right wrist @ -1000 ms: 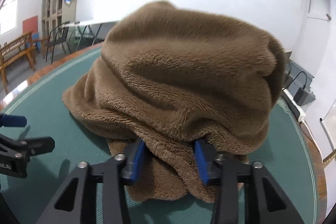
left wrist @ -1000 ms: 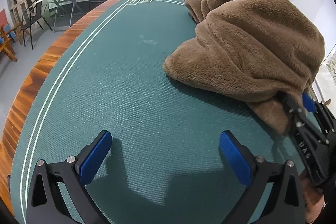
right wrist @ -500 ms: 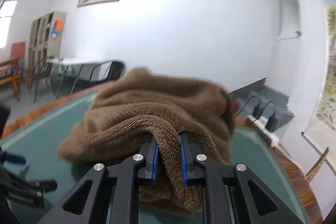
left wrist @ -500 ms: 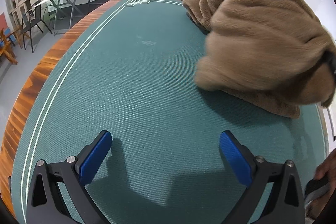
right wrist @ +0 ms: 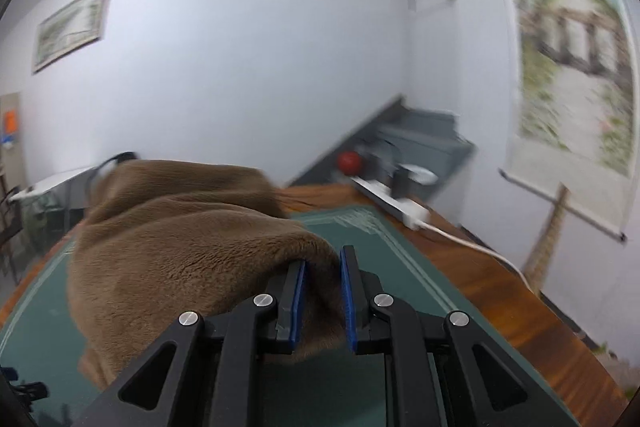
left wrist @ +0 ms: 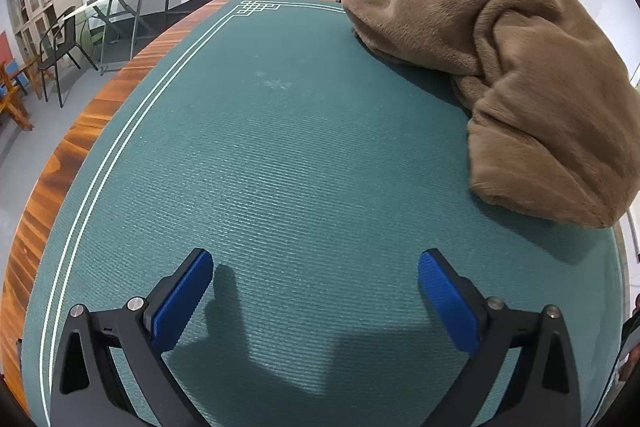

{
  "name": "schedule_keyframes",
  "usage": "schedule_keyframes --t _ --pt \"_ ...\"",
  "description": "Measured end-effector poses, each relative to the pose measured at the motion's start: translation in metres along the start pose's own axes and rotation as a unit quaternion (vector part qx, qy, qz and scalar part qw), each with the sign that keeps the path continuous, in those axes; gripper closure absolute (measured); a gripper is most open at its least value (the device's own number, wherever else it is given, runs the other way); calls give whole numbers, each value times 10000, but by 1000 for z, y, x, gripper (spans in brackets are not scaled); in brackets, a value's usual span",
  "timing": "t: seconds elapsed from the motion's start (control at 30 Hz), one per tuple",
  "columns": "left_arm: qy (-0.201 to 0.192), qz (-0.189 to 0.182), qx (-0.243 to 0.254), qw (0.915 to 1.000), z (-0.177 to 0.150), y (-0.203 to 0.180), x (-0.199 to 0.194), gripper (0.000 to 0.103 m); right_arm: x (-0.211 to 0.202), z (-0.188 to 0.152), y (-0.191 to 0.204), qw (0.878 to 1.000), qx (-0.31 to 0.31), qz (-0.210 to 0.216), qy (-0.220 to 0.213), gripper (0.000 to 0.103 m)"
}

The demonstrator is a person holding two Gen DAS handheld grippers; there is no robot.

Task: Fold clothes
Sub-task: 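Lift the blanket with the right gripper and drag it across the table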

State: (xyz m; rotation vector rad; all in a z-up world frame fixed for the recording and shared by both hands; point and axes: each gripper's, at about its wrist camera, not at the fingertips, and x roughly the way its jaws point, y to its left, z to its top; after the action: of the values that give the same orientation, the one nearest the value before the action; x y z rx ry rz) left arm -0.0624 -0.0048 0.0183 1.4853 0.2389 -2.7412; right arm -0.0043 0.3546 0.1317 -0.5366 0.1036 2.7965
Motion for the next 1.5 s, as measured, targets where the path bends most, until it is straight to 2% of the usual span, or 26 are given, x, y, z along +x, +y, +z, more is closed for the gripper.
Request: schedule_keyframes --t 0.1,0.2,0.23,0.27,0.33,0.47,0.63,0.8,0.97,1.1,1.13,1.2,1.37,1.5 --pt "31 16 31 10000 -2 -3 2 0 5 -5 -23 9989 169 -385 199 85" --pt "17 44 83 10000 -4 -8 1 0 3 -9 -30 9989 220 48 402 83" --pt "4 67 102 9999 -5 -9 0 0 1 -11 -30 9983 235 260 462 75" --pt "-16 79 116 9999 -5 -10 -1 0 0 -11 -28 9972 258 469 522 48" --pt "-71 85 139 9998 -4 -10 -1 0 5 -10 -22 9938 356 850 620 9" --pt "-181 96 184 9996 -1 -10 -3 0 5 -5 2 9890 394 1310 568 9" --pt "-318 110 240 9991 3 -9 -5 0 36 11 21 9796 598 1798 670 9" --pt "-643 -205 352 9971 7 -14 -13 0 91 24 18 9587 1340 2279 1045 9" --pt "-920 -493 411 9937 9 -17 -23 0 145 30 23 9251 1878 2942 1499 9" --pt "-1046 -638 374 9918 11 -16 -30 0 162 28 49 9045 1631 3483 1845 9" --pt "-1074 -663 364 9913 11 -15 -32 0 159 26 58 8995 1499 3647 1884 9" --pt "-1121 -671 344 9908 11 -15 -35 0 147 23 74 8804 1288 4151 1894 9" --pt "-1189 -689 205 9903 13 -12 -42 0 93 16 113 8153 851 5402 1903 9" --pt "-1358 -474 183 9894 16 -7 -52 0 51 -1 144 7832 381 5857 2052 9"
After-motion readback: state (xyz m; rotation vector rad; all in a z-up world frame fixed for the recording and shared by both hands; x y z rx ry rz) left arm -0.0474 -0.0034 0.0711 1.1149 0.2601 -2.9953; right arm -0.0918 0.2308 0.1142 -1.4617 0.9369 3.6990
